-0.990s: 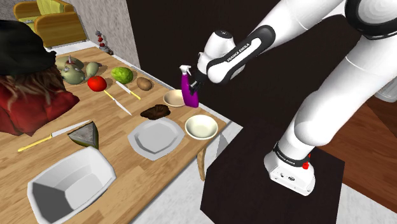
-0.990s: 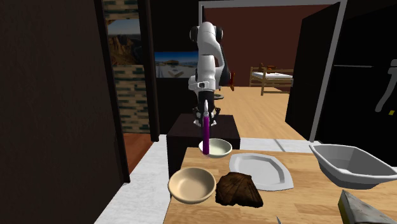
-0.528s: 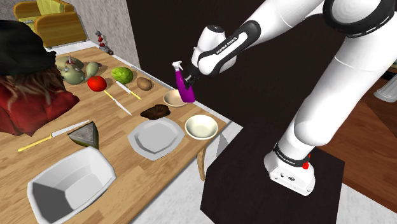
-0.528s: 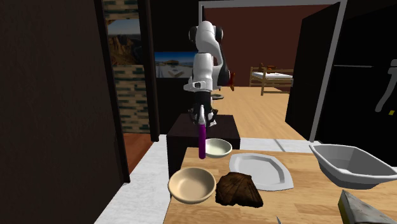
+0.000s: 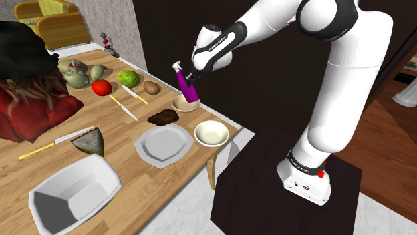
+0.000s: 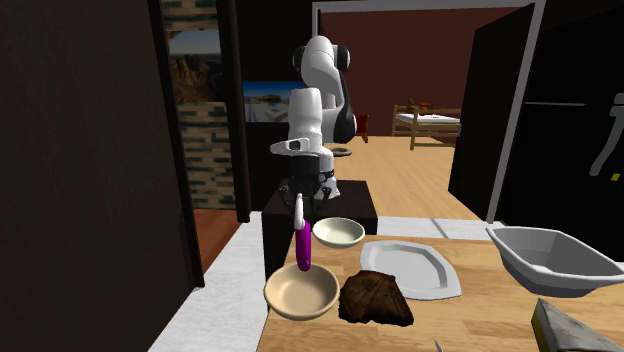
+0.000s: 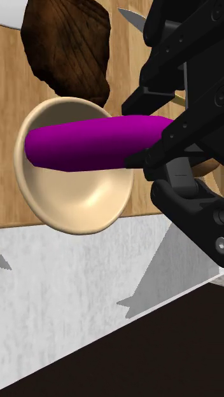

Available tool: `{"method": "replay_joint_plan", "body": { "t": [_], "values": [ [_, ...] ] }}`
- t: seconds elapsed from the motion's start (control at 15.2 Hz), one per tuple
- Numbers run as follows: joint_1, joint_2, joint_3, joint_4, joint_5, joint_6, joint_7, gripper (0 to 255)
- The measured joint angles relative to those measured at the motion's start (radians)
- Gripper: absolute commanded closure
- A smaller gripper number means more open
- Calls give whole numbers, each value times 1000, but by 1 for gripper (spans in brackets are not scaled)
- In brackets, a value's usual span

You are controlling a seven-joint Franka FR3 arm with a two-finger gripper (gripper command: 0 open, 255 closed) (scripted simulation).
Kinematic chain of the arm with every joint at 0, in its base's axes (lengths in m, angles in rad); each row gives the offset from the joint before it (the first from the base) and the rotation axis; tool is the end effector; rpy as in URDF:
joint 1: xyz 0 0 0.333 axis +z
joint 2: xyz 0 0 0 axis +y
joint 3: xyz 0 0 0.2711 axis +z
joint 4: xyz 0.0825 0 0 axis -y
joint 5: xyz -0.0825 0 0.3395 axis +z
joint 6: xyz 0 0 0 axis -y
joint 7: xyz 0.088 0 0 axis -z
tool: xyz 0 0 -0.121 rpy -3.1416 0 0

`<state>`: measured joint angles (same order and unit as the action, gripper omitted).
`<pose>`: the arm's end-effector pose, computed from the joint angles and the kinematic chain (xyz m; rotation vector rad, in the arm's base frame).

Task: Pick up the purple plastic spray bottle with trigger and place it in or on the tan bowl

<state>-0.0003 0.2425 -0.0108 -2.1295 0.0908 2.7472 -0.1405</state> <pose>0.5667 -0.0093 0.3095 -3.0660 -0.0813 -0.5859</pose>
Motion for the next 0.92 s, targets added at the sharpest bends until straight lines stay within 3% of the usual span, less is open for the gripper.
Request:
{"method": "replay_joint_plan", "body": {
  "t": [0.53,0.92],
  "values": [
    [-6,82,9,-4,15,86,-16,255],
    [-8,91,11,-4,18,97,-19,255]
  ]
}}
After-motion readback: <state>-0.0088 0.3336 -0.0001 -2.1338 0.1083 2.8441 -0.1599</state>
